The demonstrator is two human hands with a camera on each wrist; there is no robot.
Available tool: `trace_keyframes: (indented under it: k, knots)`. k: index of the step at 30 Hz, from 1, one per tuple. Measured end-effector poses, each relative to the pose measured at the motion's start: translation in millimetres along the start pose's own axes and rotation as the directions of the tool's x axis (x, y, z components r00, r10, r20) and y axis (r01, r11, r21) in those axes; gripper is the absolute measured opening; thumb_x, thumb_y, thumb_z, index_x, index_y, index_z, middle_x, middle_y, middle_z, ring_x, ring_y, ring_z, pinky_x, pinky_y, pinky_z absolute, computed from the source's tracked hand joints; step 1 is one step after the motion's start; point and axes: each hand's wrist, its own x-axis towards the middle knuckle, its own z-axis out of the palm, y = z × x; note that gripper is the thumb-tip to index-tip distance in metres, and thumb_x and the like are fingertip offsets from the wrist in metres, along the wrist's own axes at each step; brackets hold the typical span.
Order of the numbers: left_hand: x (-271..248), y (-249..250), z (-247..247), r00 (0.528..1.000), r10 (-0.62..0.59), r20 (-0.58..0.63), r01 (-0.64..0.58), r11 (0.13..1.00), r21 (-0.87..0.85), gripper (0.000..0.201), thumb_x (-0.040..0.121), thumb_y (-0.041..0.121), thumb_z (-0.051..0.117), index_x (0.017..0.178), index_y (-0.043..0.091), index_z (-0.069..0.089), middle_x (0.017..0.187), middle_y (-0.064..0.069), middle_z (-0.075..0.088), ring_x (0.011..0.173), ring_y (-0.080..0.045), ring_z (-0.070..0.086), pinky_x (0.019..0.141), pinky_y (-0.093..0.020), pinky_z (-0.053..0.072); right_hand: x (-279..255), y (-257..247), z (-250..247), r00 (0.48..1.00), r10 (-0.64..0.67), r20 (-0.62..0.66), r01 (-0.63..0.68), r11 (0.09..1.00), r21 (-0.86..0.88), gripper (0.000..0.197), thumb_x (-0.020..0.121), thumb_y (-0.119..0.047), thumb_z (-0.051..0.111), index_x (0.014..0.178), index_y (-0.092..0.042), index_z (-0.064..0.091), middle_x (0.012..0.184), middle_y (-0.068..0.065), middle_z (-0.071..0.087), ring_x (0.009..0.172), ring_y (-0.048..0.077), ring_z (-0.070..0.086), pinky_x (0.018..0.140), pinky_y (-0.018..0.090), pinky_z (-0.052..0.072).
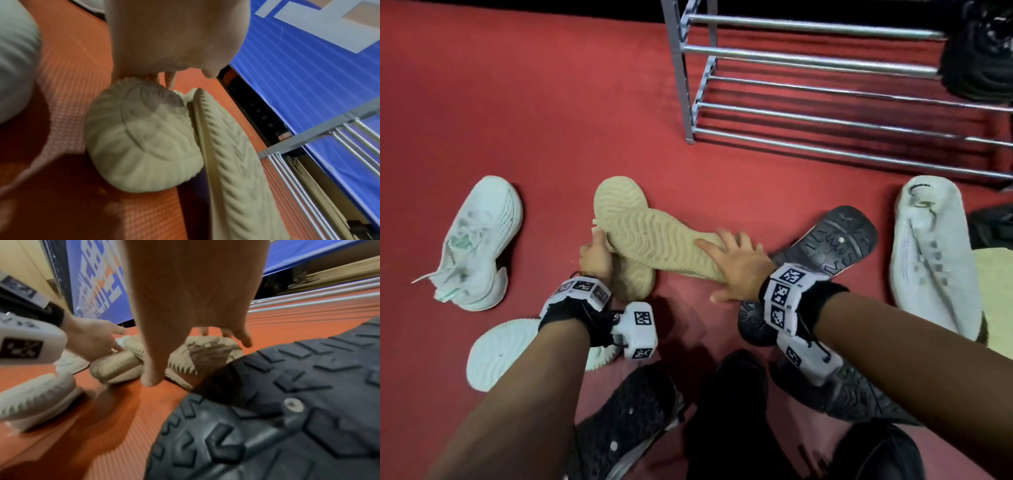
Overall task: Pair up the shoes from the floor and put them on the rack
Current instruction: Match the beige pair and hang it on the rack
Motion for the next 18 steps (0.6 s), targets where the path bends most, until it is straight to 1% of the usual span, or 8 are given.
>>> trace_keyframes:
  k: [2, 7, 10, 12, 14, 15, 17, 18]
  knots:
    - [5.2, -2.3, -0.4, 0.999, -0.031, -0.031, 0.031, 0.999, -0.021, 0.062, 0.099, 0.042, 0.021, 0.136, -0.004, 0.039, 0.140, -0.027, 0.041, 0.129, -0.040, 0.040, 0.106, -0.043, 0.031, 3.5, 1.7, 5.6, 1.000, 0.007, -0.026, -0.008, 0.999, -0.047, 0.094, 0.081, -0.036, 0.069, 0.149, -0.035, 0.005, 0.154, 0.007, 0.005, 0.134, 0.035, 0.020, 0.106, 0.052, 0.030]
    - [13.4, -16.4, -0.2, 0.993, -0.113, 0.035, 0.118, 0.973, -0.201, 0.072, 0.095, 0.054, 0.021, 0.136, 0.000, 0.044, 0.140, -0.017, 0.047, 0.129, -0.033, 0.045, 0.110, -0.046, 0.033, 1.8, 14.1, -3.1, 0.997, -0.041, -0.068, 0.041, 0.999, -0.001, 0.086, 0.080, -0.038, 0.067, 0.148, -0.040, 0.014, 0.140, 0.006, 0.028, 0.121, 0.029, 0.032, 0.098, 0.044, 0.041]
    - [13.8, -17.4, 2.6, 0.987, -0.120, 0.102, 0.145, 0.948, -0.284, 0.075, 0.089, 0.062, 0.026, 0.133, 0.005, 0.049, 0.132, -0.012, 0.055, 0.121, -0.029, 0.052, 0.107, -0.047, 0.038, -7.9, 20.0, -29.8, 0.990, -0.031, -0.138, 0.053, 0.985, 0.161, 0.076, 0.075, -0.041, 0.069, 0.142, -0.039, 0.033, 0.124, 0.000, 0.042, 0.113, 0.022, 0.036, 0.098, 0.041, 0.041]
    - [36.9, -33.4, 8.8, 0.985, -0.116, 0.131, 0.152, 0.937, -0.314, 0.085, 0.078, 0.075, 0.032, 0.129, 0.011, 0.052, 0.126, -0.006, 0.058, 0.117, -0.026, 0.055, 0.102, -0.047, 0.041, -17.7, 20.3, -55.4, 0.982, 0.009, -0.188, 0.065, 0.922, 0.382, 0.057, 0.078, -0.033, 0.069, 0.131, -0.034, 0.049, 0.109, -0.006, 0.050, 0.106, 0.016, 0.044, 0.098, 0.029, 0.039]
    - [37.1, -34.4, 13.5, 0.990, -0.096, 0.100, 0.123, 0.944, -0.307, 0.099, 0.062, 0.086, 0.036, 0.132, 0.017, 0.049, 0.132, -0.004, 0.055, 0.123, -0.027, 0.051, 0.100, -0.052, 0.041, -28.2, 23.6, -74.1, 0.973, 0.101, -0.209, 0.091, 0.664, 0.743, 0.032, 0.084, -0.022, 0.064, 0.115, -0.028, 0.060, 0.091, -0.009, 0.060, 0.087, 0.012, 0.058, 0.075, 0.013, 0.046]
    - [24.4, -26.6, 12.9, 0.995, -0.054, 0.086, 0.077, 0.950, -0.302, 0.091, 0.071, 0.079, 0.038, 0.135, 0.014, 0.045, 0.133, -0.004, 0.052, 0.124, -0.027, 0.049, 0.102, -0.052, 0.039, -33.9, 26.1, -78.0, 0.974, 0.128, -0.185, 0.107, 0.457, 0.883, 0.022, 0.087, -0.022, 0.059, 0.108, -0.026, 0.062, 0.085, -0.009, 0.064, 0.077, 0.010, 0.060, 0.064, 0.013, 0.047]
    - [-4.7, -11.0, 11.2, 0.997, 0.003, 0.073, 0.018, 0.959, -0.282, 0.064, 0.092, 0.051, 0.038, 0.138, 0.007, 0.035, 0.125, -0.004, 0.046, 0.116, -0.023, 0.047, 0.105, -0.045, 0.037, -42.8, 32.3, -72.7, 0.985, 0.152, -0.077, 0.077, 0.010, 0.997, 0.024, 0.092, -0.031, 0.046, 0.107, -0.021, 0.062, 0.086, -0.004, 0.068, 0.075, 0.011, 0.063, 0.064, 0.022, 0.052]
    - [-7.5, -10.2, 13.3, 0.998, 0.009, 0.067, 0.009, 0.963, -0.270, 0.056, 0.095, 0.043, 0.039, 0.138, 0.007, 0.032, 0.122, -0.005, 0.044, 0.113, -0.021, 0.046, 0.103, -0.041, 0.037, -44.7, 35.0, -64.4, 0.987, 0.162, -0.010, 0.032, -0.137, 0.990, 0.032, 0.095, -0.036, 0.040, 0.113, -0.019, 0.060, 0.091, -0.001, 0.067, 0.079, 0.015, 0.064, 0.068, 0.029, 0.053]
